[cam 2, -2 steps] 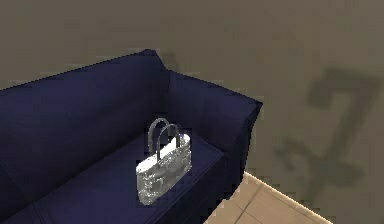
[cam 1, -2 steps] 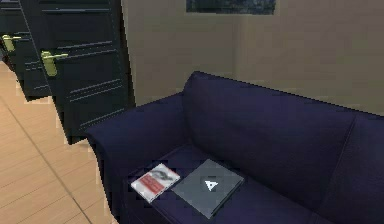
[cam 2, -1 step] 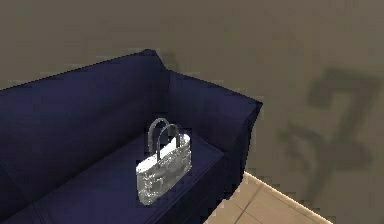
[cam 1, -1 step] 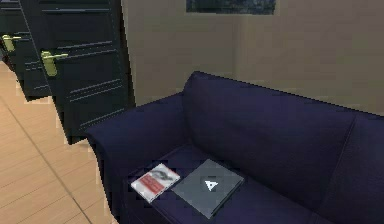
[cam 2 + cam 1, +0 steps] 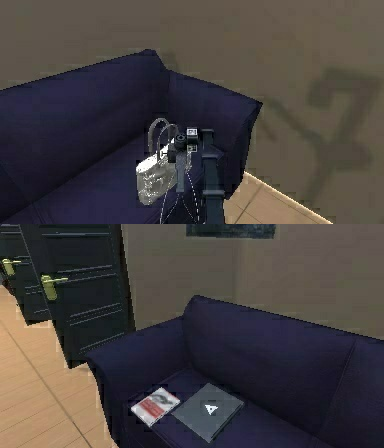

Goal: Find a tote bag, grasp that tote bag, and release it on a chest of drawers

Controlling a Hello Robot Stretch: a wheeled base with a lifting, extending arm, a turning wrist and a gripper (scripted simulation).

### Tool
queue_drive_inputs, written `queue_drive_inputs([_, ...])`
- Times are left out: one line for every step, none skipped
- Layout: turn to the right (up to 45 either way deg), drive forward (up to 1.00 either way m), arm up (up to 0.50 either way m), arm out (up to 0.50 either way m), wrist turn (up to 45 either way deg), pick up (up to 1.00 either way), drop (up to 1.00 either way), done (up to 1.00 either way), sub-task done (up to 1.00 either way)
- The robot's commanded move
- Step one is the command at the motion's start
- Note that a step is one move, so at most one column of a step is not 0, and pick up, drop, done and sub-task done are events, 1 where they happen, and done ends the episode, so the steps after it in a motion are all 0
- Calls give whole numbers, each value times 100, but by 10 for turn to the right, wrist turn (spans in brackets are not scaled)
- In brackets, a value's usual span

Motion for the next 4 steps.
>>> queue_drive_inputs([0, 0, 0, 0, 450, 0, 0, 0, 0])
queue_drive_inputs([0, 0, 0, 0, 450, 0, 0, 0, 0])
queue_drive_inputs([0, 0, 0, 0, 270, 0, 0, 0, 0])
queue_drive_inputs([0, 0, -30, 0, 0, 0, 0, 0, 0])
